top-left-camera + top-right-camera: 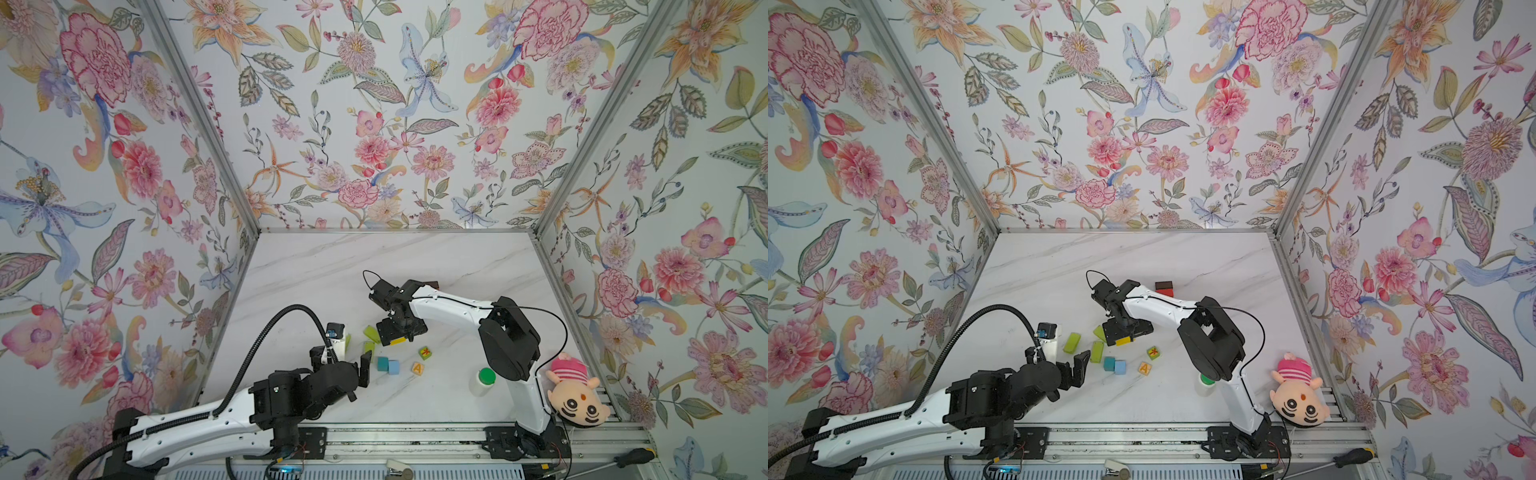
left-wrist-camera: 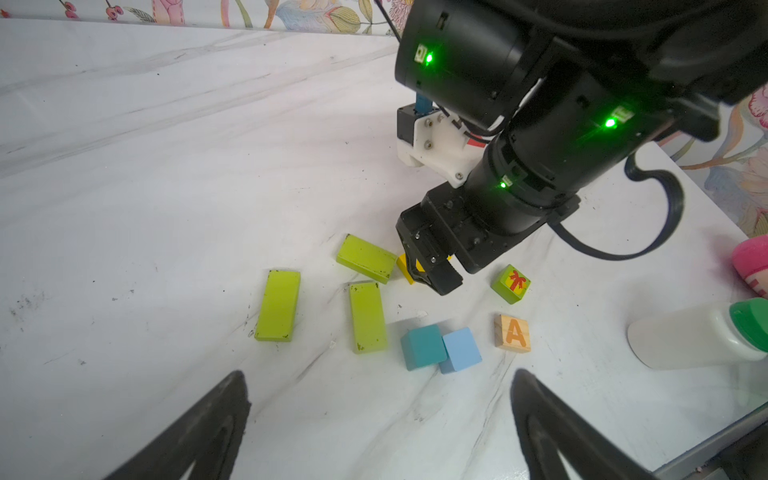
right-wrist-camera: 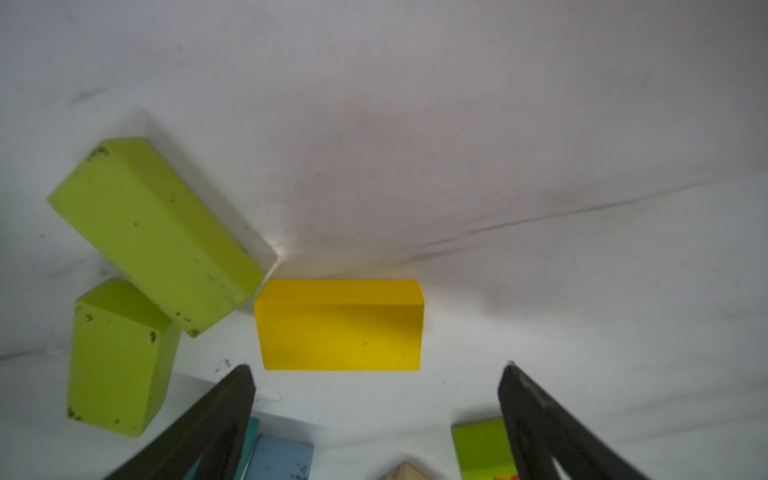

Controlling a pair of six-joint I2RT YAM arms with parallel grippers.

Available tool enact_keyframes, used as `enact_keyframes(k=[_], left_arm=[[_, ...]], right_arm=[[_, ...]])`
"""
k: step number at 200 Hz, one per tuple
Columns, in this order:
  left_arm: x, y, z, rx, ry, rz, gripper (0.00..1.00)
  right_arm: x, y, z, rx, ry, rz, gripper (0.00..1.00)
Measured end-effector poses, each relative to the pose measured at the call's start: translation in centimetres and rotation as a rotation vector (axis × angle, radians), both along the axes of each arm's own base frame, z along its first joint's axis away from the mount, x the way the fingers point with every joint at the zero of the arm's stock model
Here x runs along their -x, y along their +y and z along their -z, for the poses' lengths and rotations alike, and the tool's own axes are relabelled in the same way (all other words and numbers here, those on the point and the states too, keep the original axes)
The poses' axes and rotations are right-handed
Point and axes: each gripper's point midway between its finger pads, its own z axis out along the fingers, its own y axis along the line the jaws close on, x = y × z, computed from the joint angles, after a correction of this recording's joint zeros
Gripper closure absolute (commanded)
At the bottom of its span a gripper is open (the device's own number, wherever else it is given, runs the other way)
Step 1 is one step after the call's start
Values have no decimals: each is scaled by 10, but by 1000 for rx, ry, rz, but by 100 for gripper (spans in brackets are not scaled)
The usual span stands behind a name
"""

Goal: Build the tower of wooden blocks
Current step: 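Lower the right gripper around the yellow block, then close the right gripper on the yellow block and lift it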

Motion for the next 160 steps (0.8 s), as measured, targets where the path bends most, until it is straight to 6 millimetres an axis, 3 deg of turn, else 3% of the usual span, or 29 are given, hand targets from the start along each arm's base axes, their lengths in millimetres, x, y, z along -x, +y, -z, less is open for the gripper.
enact_keyframes(k=[86, 160], left_arm=[[-9, 1, -3, 17, -10, -37, 1], [-17, -4, -1, -10, -22, -43, 1]], right_arm=[[-3, -1, 13, 8, 32, -25, 6], [-40, -48, 18, 33, 41, 66, 6]])
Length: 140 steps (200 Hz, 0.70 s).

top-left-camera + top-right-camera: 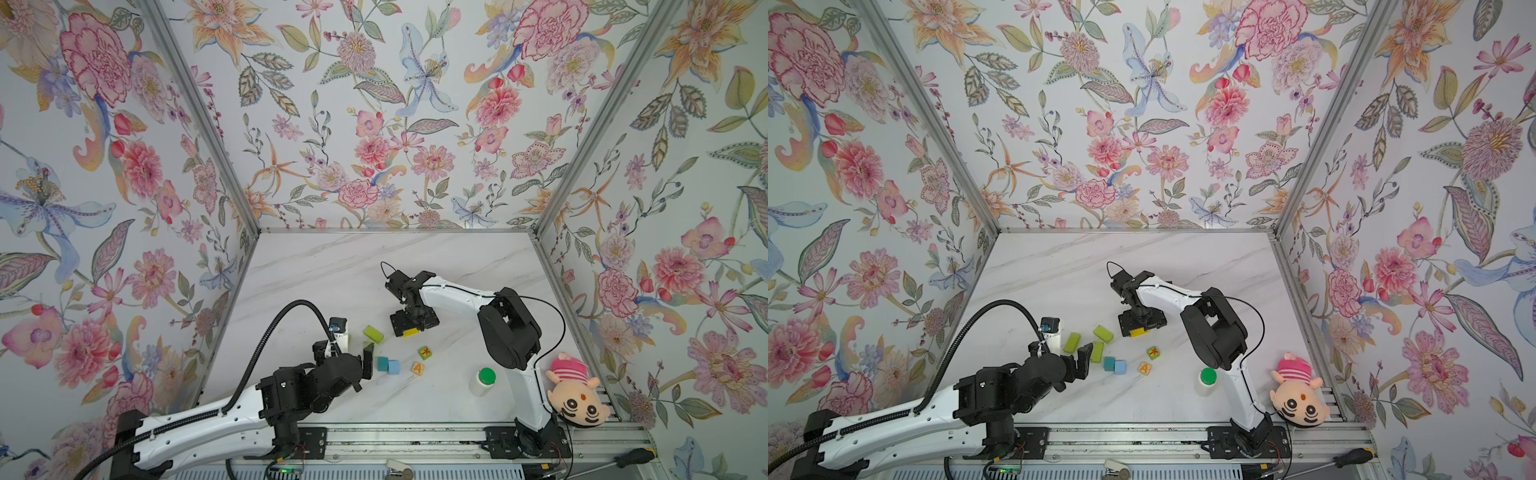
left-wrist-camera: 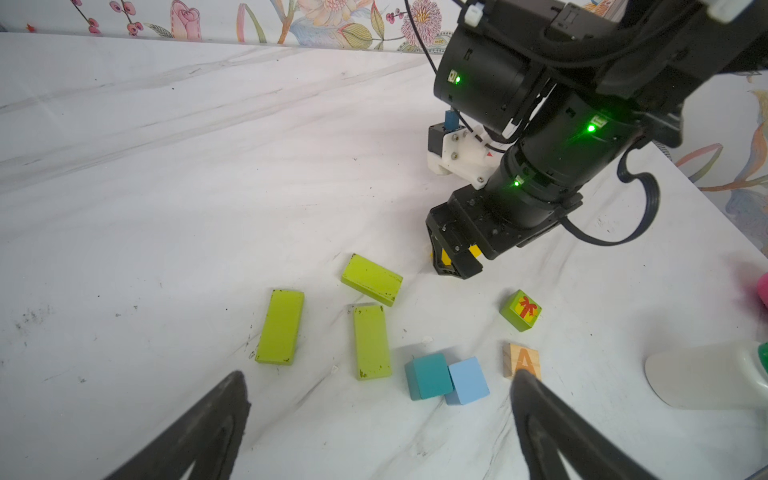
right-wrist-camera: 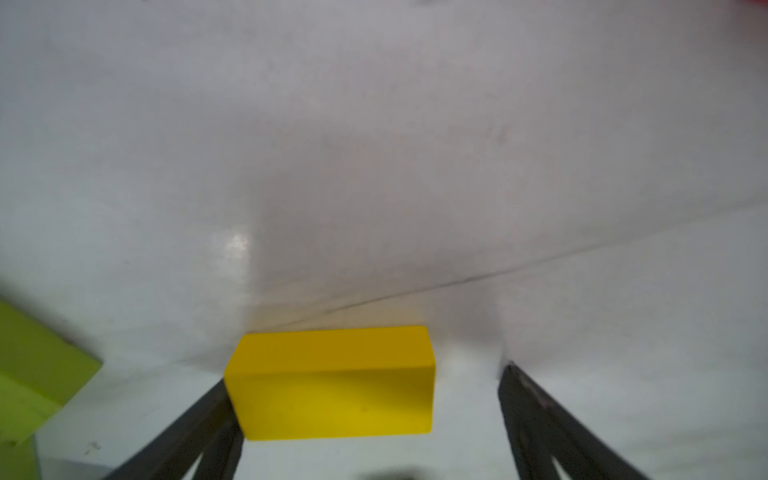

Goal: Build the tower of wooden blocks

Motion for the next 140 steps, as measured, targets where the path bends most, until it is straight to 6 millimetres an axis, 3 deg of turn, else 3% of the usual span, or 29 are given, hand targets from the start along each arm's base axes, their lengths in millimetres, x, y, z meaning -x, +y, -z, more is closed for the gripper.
enact_keyframes(k=[62, 140], left_arm=[[-8, -3, 3, -30, -5, -7, 1], [-13, -13, -3, -25, -13, 13, 1]], right_arm=[[-20, -30, 1, 1, 1, 64, 7], [-5, -30, -17, -66, 18, 80, 7]])
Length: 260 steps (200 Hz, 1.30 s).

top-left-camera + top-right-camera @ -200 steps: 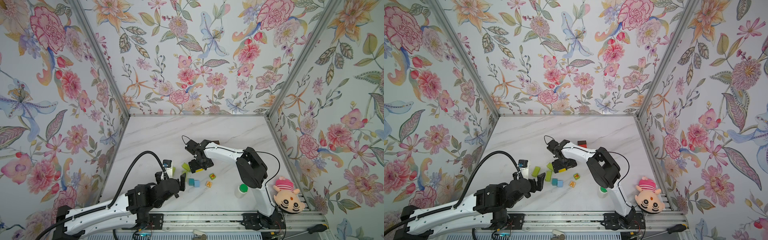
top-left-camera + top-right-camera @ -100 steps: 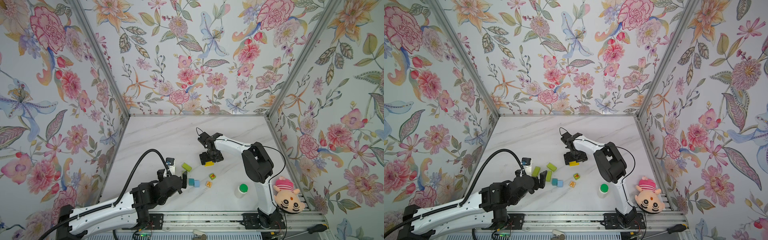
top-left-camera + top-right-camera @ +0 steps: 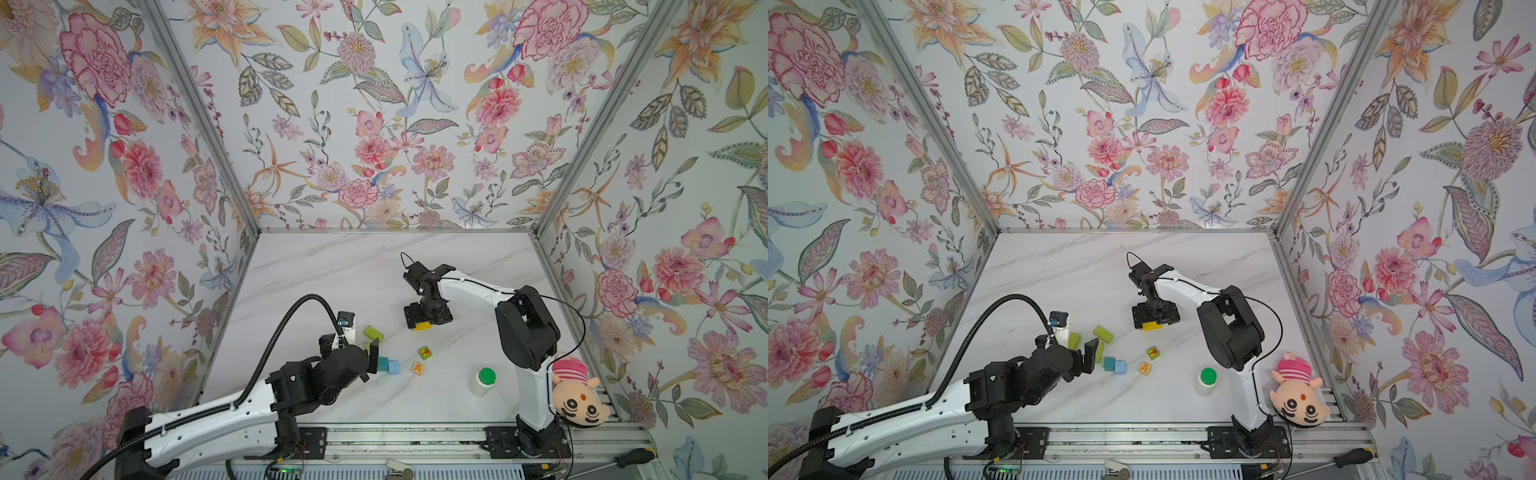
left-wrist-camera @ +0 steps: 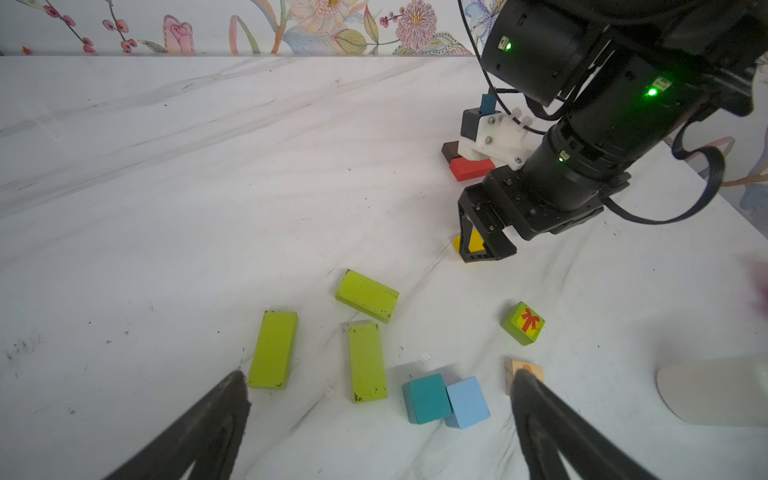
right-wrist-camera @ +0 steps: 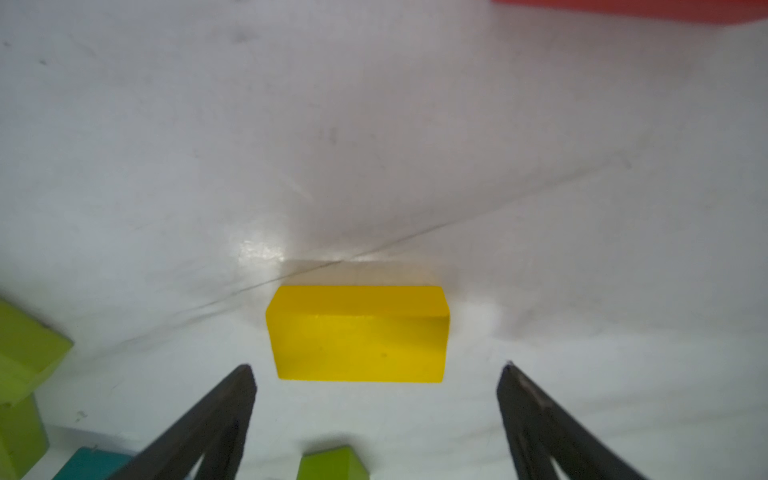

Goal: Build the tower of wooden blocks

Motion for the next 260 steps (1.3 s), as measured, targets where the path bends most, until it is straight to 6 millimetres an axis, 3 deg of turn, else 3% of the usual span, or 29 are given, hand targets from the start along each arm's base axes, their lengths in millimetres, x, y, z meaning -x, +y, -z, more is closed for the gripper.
enact_keyframes(k=[45, 150, 197, 260], left_arm=[[0, -1, -1, 6, -2, 5, 1], [7, 7, -13, 69, -4, 14, 1], [11, 17, -12, 81, 9, 0, 1], [14, 27, -5, 40, 28, -13, 1]], right_arm=[[15, 1, -13, -43, 13, 20, 7], [50, 47, -15, -111, 41, -47, 7], [43, 57, 0, -107, 52, -50, 7], [26, 80, 2, -148, 45, -54, 7]])
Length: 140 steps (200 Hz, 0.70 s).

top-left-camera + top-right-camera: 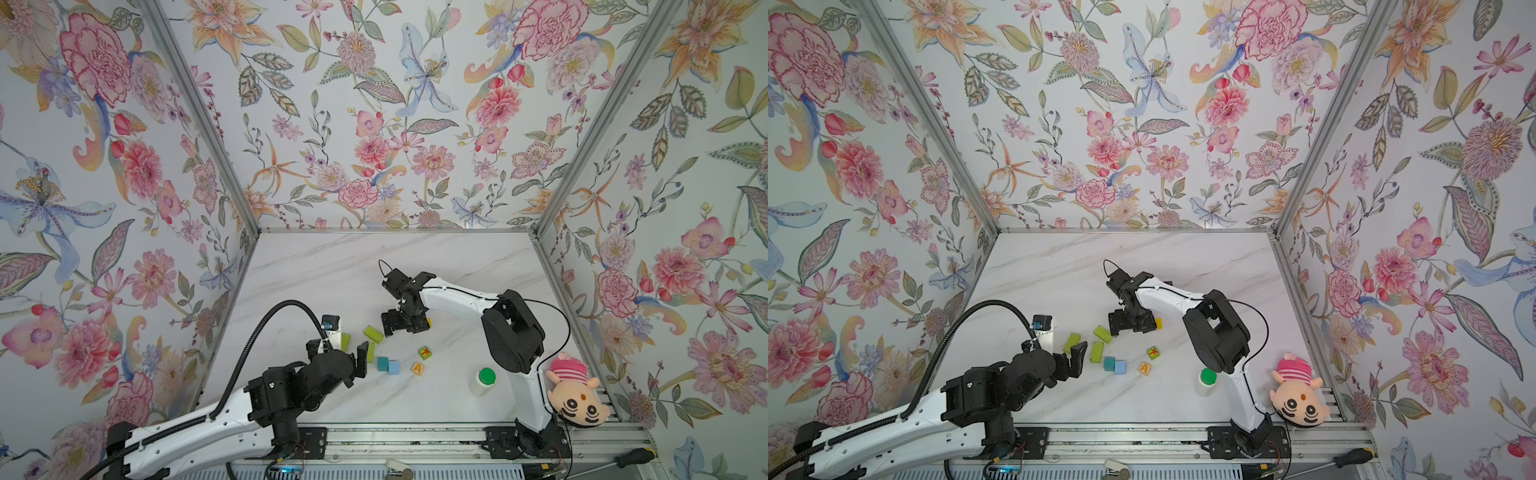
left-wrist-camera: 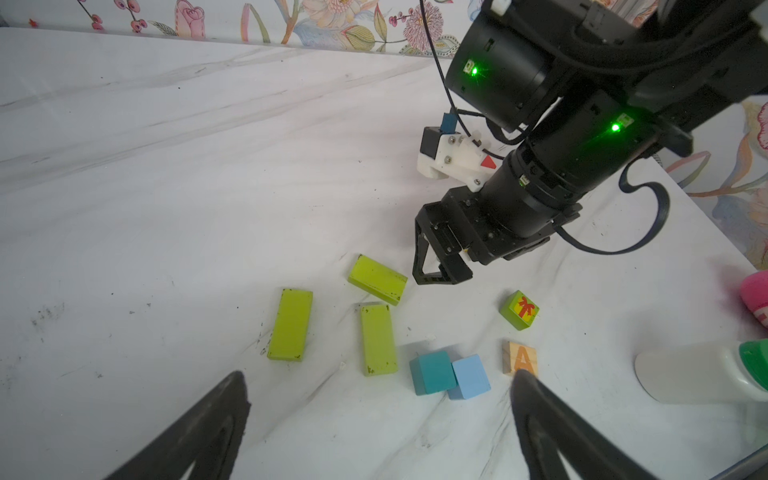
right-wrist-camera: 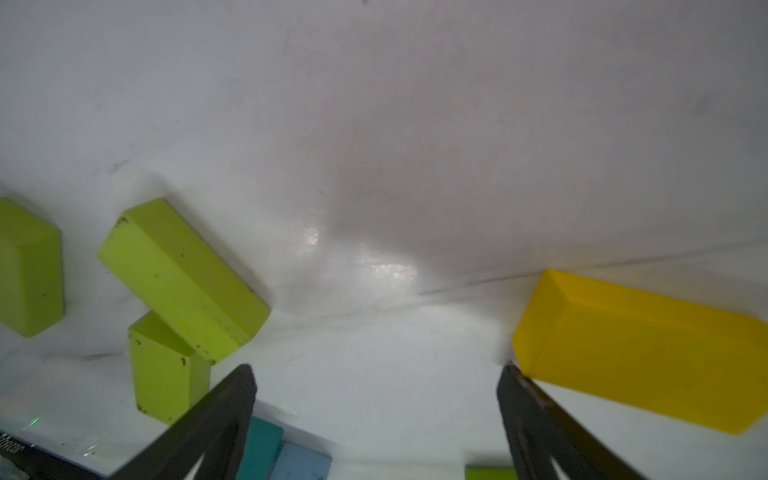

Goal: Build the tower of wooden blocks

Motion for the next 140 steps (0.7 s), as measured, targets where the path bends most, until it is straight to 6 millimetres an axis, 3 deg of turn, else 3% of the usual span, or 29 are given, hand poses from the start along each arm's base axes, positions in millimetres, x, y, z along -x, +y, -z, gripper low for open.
enact_keyframes(k=[64, 140], left_arm=[[-3, 0, -2, -26, -6, -16, 0], [-12, -7, 1, -72, -19, -18, 1]], right_arm=[[-26, -5, -2, -36, 1, 35, 7], [-57, -11, -22, -98, -44, 34, 6]])
